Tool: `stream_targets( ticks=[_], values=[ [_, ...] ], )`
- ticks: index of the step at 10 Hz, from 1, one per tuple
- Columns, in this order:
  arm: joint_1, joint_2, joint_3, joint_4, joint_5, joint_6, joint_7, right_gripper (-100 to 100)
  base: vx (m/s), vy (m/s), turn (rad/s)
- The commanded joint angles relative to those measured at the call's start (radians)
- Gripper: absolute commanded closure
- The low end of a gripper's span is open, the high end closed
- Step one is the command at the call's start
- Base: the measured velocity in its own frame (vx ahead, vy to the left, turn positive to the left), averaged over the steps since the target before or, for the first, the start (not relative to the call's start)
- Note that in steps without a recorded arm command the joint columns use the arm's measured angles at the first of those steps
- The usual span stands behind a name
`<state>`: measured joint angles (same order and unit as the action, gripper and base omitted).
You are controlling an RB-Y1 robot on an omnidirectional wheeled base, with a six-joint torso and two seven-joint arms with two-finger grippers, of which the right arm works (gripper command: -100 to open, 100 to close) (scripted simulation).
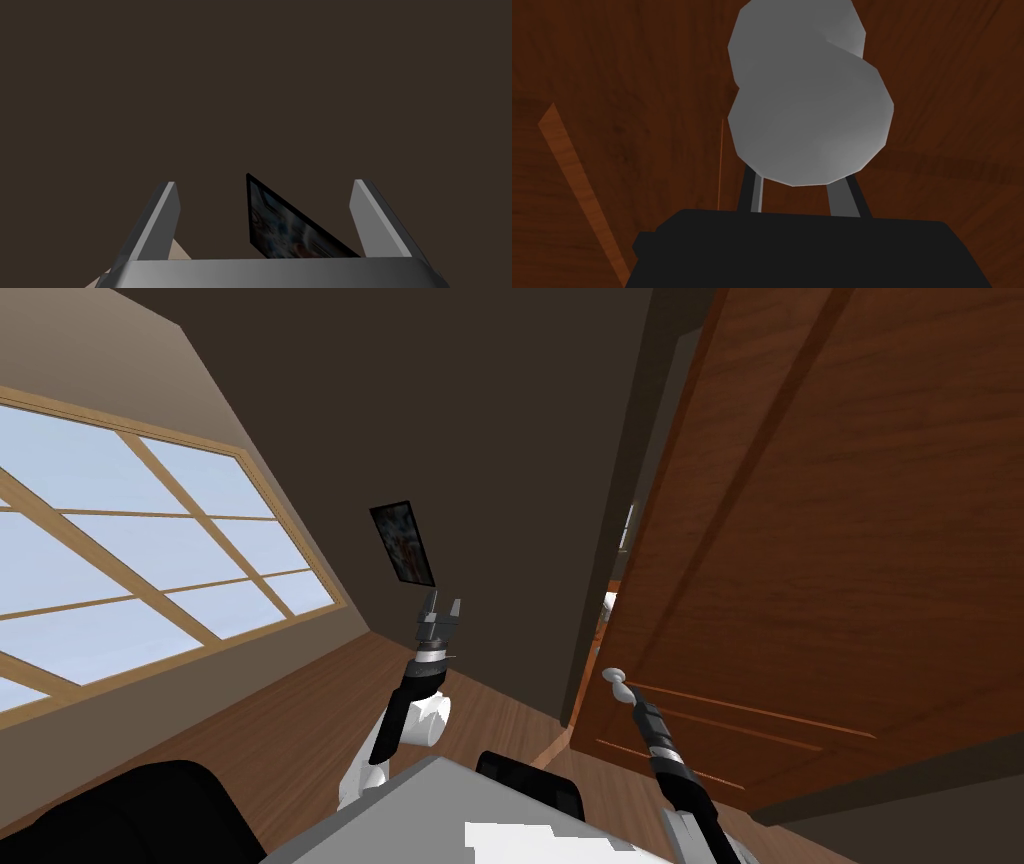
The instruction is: Pull the door open
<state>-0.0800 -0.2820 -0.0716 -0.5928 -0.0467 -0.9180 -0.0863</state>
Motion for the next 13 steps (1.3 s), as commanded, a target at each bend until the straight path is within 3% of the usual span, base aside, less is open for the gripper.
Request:
stream_targets(
  ticks=[1,2,7,8,9,10,13],
  values=[
    [0.010,0.028,0.024,-0.020,0.010,-0.003,-0.004,100,-0.006,-0.007,-0.004],
    [0.010,0.028,0.024,-0.020,0.010,-0.003,-0.004,100,-0.002,0.005,-0.007],
    [0.000,0.029,0.052,-0.017,-0.037,0.004,-0.123,100,-0.027,-0.025,0.037],
    [0.017,0.029,0.052,-0.074,-0.037,0.010,-0.129,100,-0.040,-0.001,0.017],
    [0.011,0.029,0.052,-0.077,-0.037,0.016,-0.129,100,-0.013,0.005,-0.002],
    [0.000,0.029,0.052,-0.053,-0.037,0.004,-0.129,100,-0.006,-0.002,-0.006],
    [0.000,0.029,0.052,-0.017,-0.037,0.004,-0.129,100,0.008,0.004,-0.004]
  ],
)
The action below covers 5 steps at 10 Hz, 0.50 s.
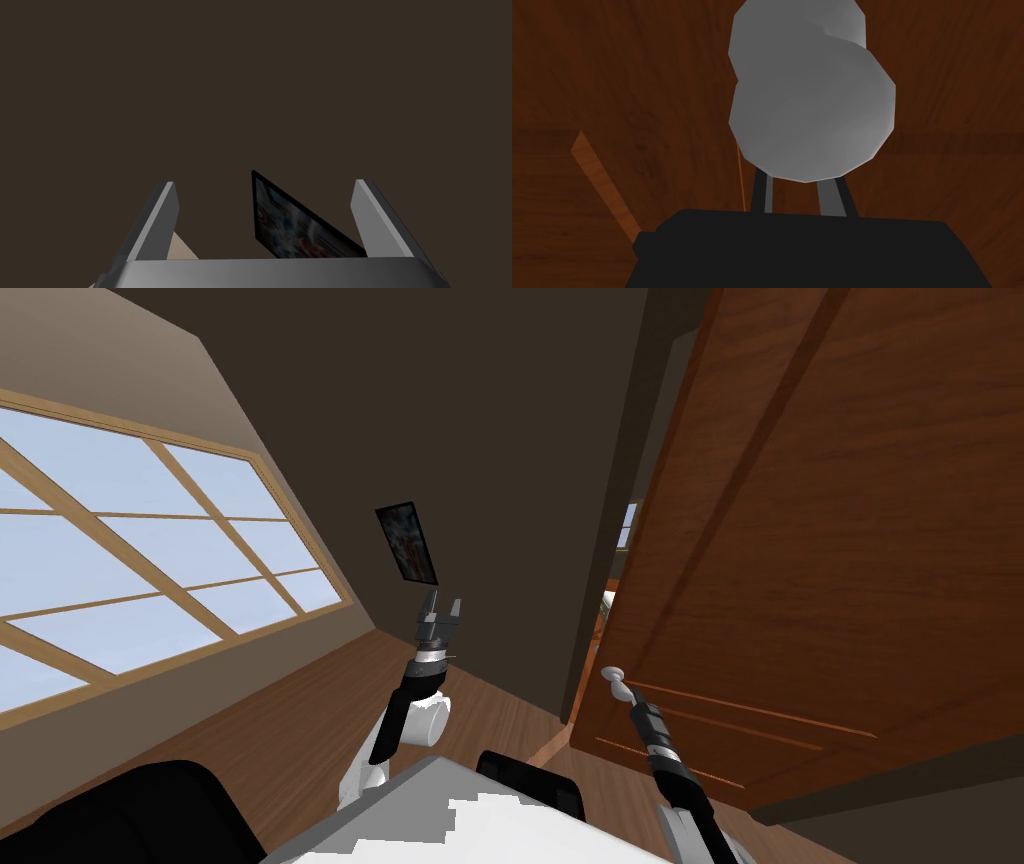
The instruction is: Pull the door open
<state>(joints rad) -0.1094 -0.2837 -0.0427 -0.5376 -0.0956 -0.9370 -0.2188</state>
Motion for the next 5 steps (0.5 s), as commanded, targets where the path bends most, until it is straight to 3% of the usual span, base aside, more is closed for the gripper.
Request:
stream_targets(
  ticks=[1,3,4,5],
  values=[
    [0.030,0.030,0.023,-0.050,0.011,0.023,0.004,100,0.006,-0.002,0.049],
    [0.030,0.030,0.023,-0.072,0.011,0.023,0.004,100,-0.004,-0.004,-0.025],
    [0.021,0.006,0.003,-0.040,-0.011,0.023,-0.034,100,-0.042,-0.037,0.032],
    [0.020,0.005,0.006,-0.040,-0.016,0.023,-0.056,100,-0.048,-0.041,0.056]
  ],
)
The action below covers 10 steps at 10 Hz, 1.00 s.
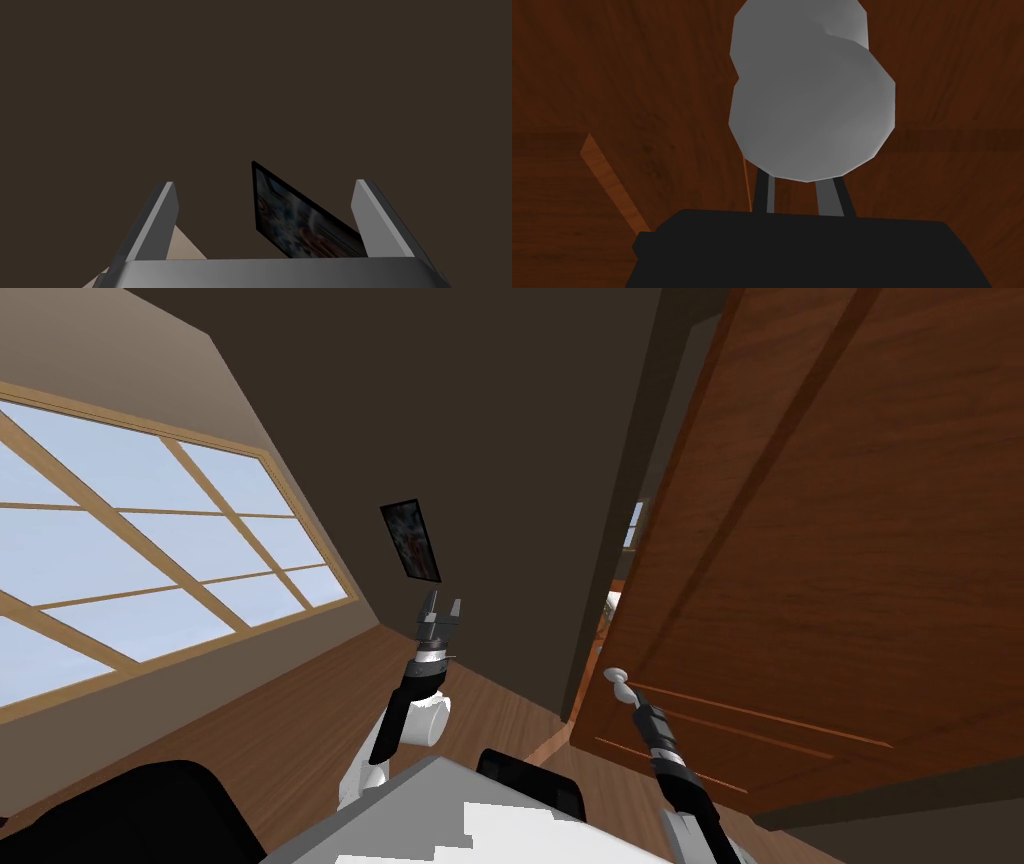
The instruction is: Pull the door open
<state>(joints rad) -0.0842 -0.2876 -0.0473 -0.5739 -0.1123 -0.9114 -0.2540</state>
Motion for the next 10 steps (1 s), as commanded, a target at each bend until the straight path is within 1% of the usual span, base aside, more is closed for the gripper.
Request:
stream_targets(
  ticks=[1,4,5,7,9,10],
  values=[
    [-0.005,0.009,0.014,-0.003,-0.005,-0.002,-0.042,100,-0.046,-0.024,0.057],
    [-0.007,0.006,0.027,-0.003,-0.028,0.000,-0.127,100,-0.061,-0.012,0.066],
    [-0.007,0.006,0.027,-0.003,-0.028,0.000,-0.133,100,-0.054,-0.014,0.030],
    [-0.008,0.003,0.038,-0.002,-0.047,0.002,-0.195,100,-0.065,-0.017,0.081],
    [-0.008,0.003,0.038,0.006,-0.047,0.002,-0.204,100,-0.027,-0.003,0.018],
    [-0.012,-0.007,0.035,0.035,-0.065,0.001,-0.242,-100,-0.027,-0.018,-0.005]
  ],
)
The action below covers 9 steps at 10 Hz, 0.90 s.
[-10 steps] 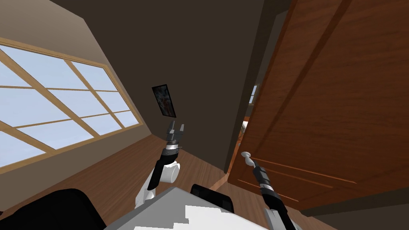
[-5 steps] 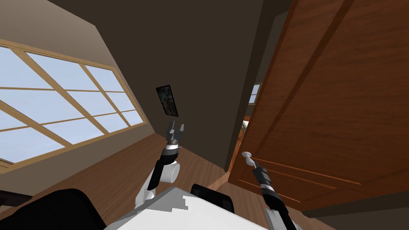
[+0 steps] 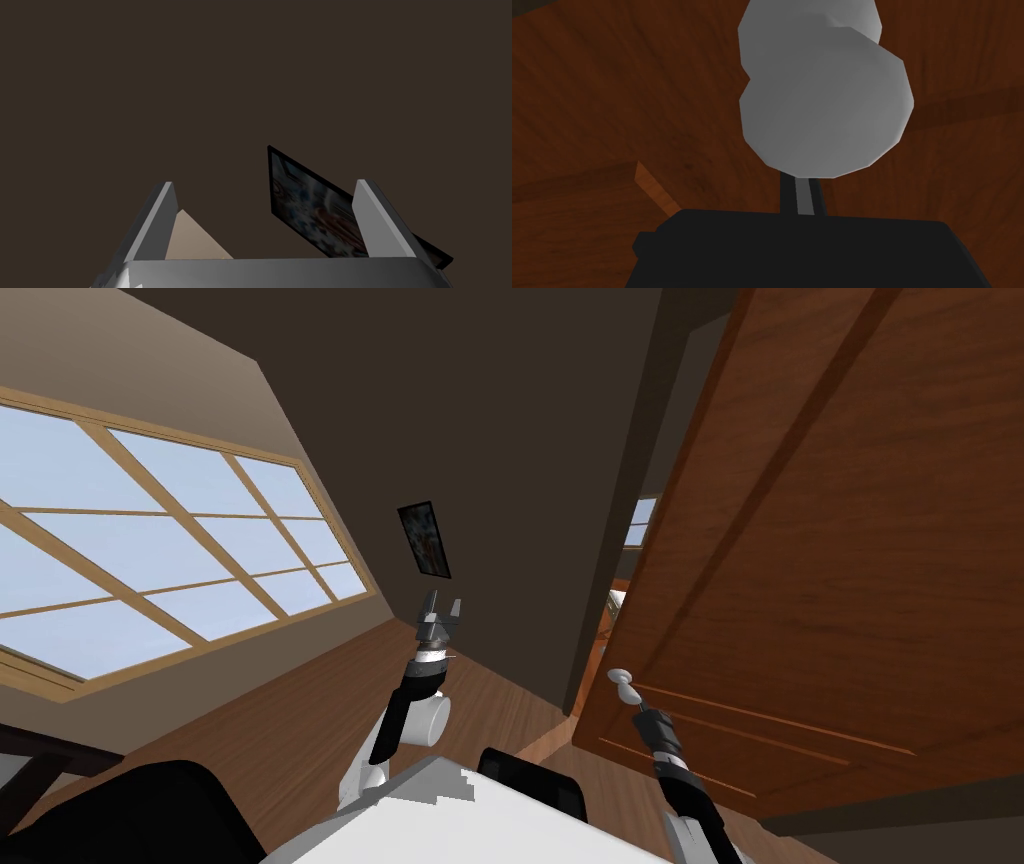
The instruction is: Pull the door open
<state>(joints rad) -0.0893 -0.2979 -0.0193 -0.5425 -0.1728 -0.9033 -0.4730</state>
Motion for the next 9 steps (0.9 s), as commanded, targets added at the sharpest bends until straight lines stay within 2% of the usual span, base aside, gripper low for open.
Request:
stream_targets(
  ticks=[1,4,5,7,8,9],
  values=[
    [-0.007,0.004,0.011,0.001,-0.011,-0.005,-0.042,-100,-0.043,-0.023,0.021],
    [-0.010,0.009,0.030,-0.008,-0.040,0.002,-0.129,-100,-0.070,-0.012,0.031],
    [-0.010,0.009,0.030,-0.008,-0.040,0.002,-0.135,-100,-0.073,0.034,0.059],
    [-0.012,0.014,0.046,-0.015,-0.065,0.007,-0.201,-100,-0.053,0.007,0.027],
    [-0.012,0.014,0.046,-0.015,-0.065,0.007,-0.210,-100,-0.045,-0.015,0.014],
    [-0.013,0.016,0.054,-0.019,-0.079,0.010,-0.248,-100,-0.049,-0.014,0.026]
  ],
)
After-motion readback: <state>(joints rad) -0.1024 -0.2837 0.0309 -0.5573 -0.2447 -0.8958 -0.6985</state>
